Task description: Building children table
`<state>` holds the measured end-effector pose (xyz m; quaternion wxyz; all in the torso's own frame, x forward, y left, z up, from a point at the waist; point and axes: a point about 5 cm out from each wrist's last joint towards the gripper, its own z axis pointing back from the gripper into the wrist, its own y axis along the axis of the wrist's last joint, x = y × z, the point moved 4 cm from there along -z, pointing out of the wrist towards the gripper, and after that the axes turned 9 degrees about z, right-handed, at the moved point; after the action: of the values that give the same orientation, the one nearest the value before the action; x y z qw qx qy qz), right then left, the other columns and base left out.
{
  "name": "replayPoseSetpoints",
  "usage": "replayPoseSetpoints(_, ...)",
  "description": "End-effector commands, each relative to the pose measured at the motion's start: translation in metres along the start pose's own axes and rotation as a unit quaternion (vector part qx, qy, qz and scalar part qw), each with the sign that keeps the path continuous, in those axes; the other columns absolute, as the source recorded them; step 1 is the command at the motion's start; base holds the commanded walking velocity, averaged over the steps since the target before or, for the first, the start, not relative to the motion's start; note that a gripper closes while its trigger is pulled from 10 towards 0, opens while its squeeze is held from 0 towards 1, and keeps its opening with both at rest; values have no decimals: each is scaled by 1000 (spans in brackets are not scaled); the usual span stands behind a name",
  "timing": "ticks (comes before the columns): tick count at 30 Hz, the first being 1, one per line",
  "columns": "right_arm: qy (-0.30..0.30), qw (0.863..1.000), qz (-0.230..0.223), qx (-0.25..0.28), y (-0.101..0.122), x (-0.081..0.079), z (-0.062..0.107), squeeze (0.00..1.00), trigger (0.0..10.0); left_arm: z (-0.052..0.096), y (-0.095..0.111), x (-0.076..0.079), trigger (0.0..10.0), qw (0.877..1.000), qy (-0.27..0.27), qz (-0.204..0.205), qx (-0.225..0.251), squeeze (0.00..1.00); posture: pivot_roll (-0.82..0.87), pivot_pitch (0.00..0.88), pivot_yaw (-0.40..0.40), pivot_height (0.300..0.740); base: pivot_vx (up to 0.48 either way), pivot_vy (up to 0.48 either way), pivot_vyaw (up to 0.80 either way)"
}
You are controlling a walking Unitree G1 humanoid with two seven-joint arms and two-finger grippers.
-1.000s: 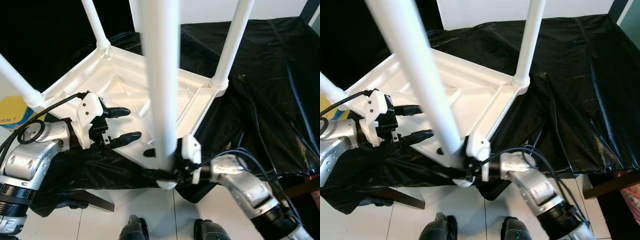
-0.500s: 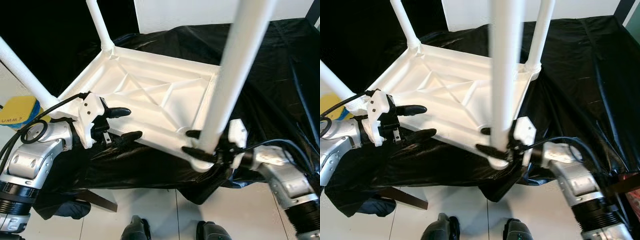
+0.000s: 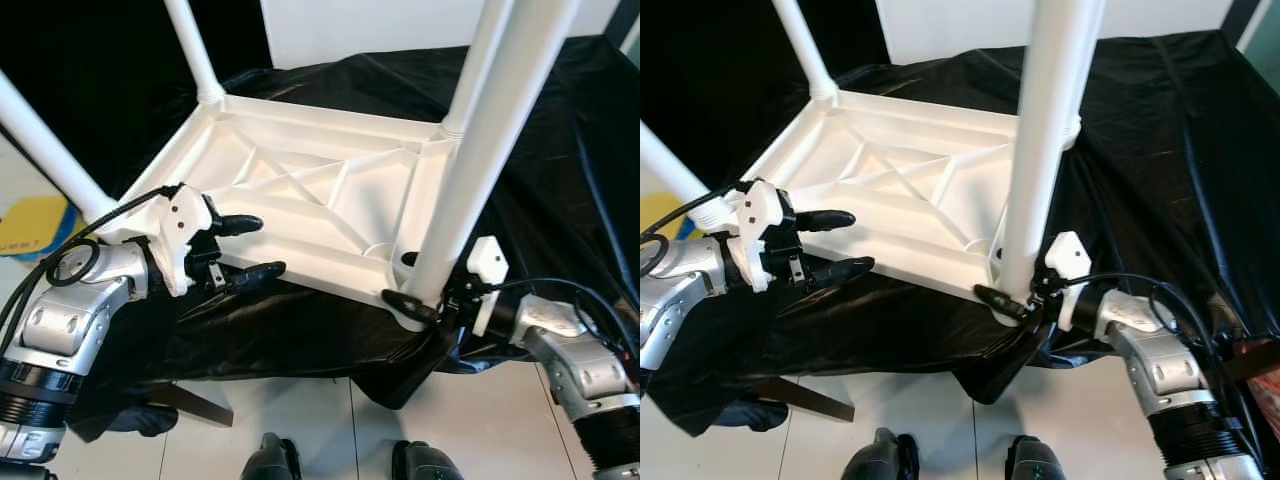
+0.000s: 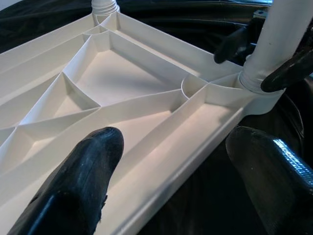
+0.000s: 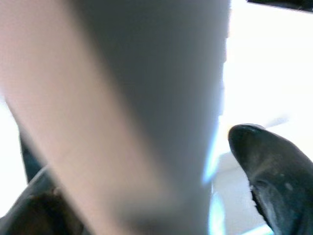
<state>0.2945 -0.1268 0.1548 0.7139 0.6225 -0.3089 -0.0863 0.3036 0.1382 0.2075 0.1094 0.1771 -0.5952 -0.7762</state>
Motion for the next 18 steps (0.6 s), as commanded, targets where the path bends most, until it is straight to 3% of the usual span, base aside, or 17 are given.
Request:
replayPoseSetpoints(1,-17,1000,11,16,8,-4,-1,0,10000,2,-4,3,10000,1000,-16,-1,-11,0,-21,164,97,740,0,0,0)
replayPoseSetpoints(8,-40,999,12,26,12,-7,4,0,10000,2,-7,2,10000,1000,-13,2,-12,0,-26,162,96,740,0,0,0)
replayPoseSetpoints(11,-95,994,9,48,22,-3,11,0,10000,-4,-12,-3,10000,1000,-9,-1,-17,0,-30,160,91,740,0,0,0)
replayPoseSetpoints(13,-95,994,9,48,22,-3,11,0,10000,-4,-12,-3,10000,1000,-9,-1,-17,0,-30,160,91,740,0,0,0)
replayPoseSetpoints(18,-129,990,5,62,31,-7,11,0,10000,-19,-15,-11,10000,1000,5,-15,-18,0,-40,158,89,740,0,0,0)
